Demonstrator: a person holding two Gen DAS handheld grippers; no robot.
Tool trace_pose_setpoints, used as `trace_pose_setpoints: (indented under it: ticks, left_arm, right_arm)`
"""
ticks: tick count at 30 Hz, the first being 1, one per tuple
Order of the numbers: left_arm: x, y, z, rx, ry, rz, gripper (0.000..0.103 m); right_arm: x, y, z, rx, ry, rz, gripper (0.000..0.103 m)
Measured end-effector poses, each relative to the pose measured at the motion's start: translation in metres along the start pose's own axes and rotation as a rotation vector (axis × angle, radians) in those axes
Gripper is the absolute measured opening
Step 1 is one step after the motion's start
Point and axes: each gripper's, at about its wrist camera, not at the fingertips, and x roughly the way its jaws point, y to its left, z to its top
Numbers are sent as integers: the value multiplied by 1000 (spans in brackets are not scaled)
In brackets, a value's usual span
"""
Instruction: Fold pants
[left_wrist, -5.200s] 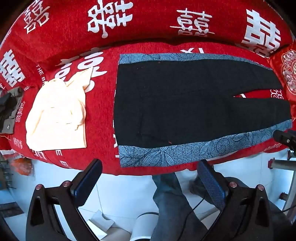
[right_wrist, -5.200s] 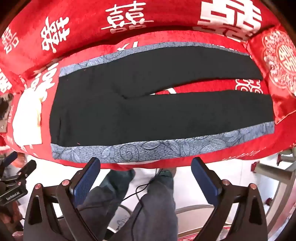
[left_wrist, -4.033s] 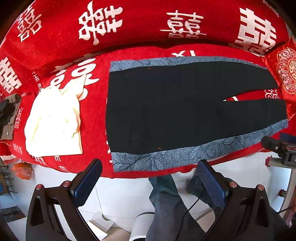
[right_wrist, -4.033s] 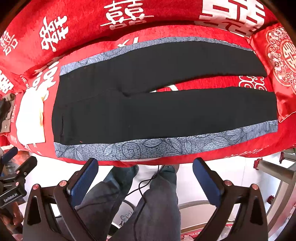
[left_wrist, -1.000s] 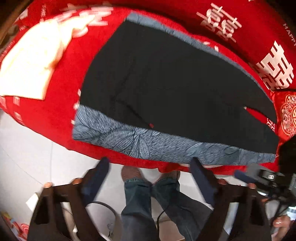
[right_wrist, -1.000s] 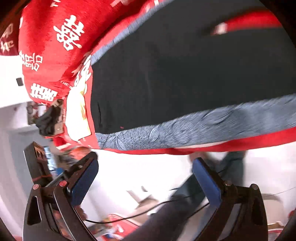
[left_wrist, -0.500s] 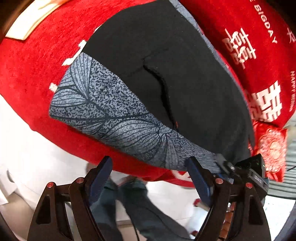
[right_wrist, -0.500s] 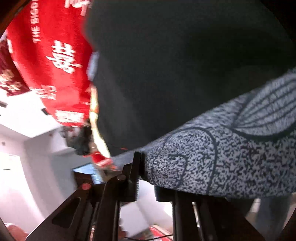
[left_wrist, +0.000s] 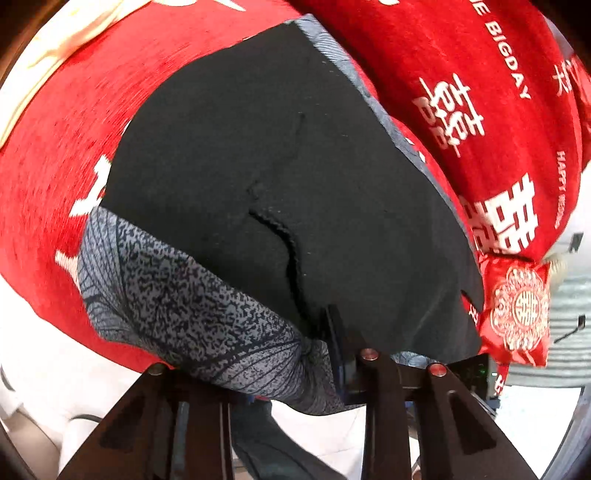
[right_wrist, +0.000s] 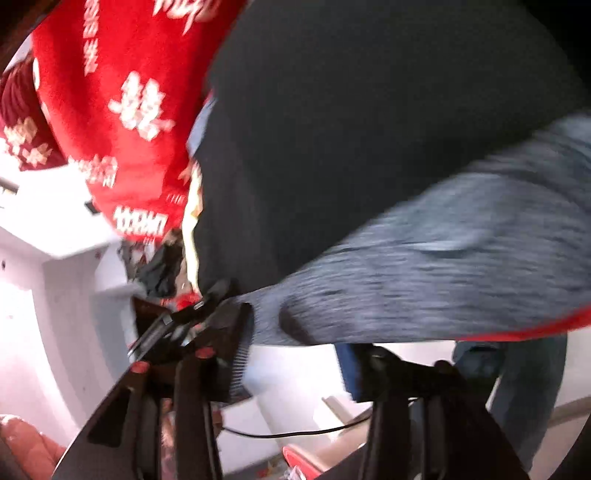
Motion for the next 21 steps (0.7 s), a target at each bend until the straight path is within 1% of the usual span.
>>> trace_pose_setpoints:
  ticks: [2, 3, 5, 6, 7, 8, 9, 10, 12, 14, 16, 18, 19, 20, 21]
  left_arm:
    - [1, -5, 3, 22, 9, 5, 32]
    - [1, -2, 1, 33, 14, 8, 32]
    - [5, 0, 2, 47, 33, 32, 32]
    - [6, 4, 5, 47, 37, 38, 32]
    - [3, 11, 4, 48, 37, 40, 29]
    - [4, 12, 4, 47, 38, 42, 23]
    - [3, 11, 6, 44, 36, 43, 23]
    - [3, 6, 9, 43, 32, 51, 23]
    - [-6, 0, 13, 49, 15, 72, 23]
    - [-20, -16, 22, 45, -15, 80, 23]
    - [-30, -31, 32, 44, -34, 87, 23]
    - [-38, -56, 52, 60, -57, 106, 23]
    - [-39, -58, 55, 65, -63, 108, 23]
    - [-42, -71, 70, 77, -86, 113, 23]
    - [-43, -75, 77, 81, -96, 112, 23]
  right_arm:
    - [-13, -20, -3, 63, -52, 17, 50]
    - [-16, -26, -3, 83, -74, 32, 50]
    - [-23, -39, -2, 129, -118, 84, 50]
    - [-26, -47, -2, 173, -145, 135, 43]
    - [-28, -53, -2, 218, -168, 173, 30]
    - [-33, -58, -3, 266, -195, 196, 7]
    - [-38, -56, -4, 273, -204, 193, 7]
    - [-43, -45, -3, 244, -203, 159, 7]
    - [-54, -8, 2, 94, -159, 41, 7]
    - [-67, 28, 13, -22, -112, -14, 7]
    - [-78, 61, 30, -111, -60, -53, 7]
    - [-84, 88, 53, -181, -14, -71, 7]
    - [-87, 102, 67, -207, 5, -72, 7]
    - [-91, 108, 80, -224, 17, -67, 7]
    - [-93, 119, 97, -240, 30, -63, 7]
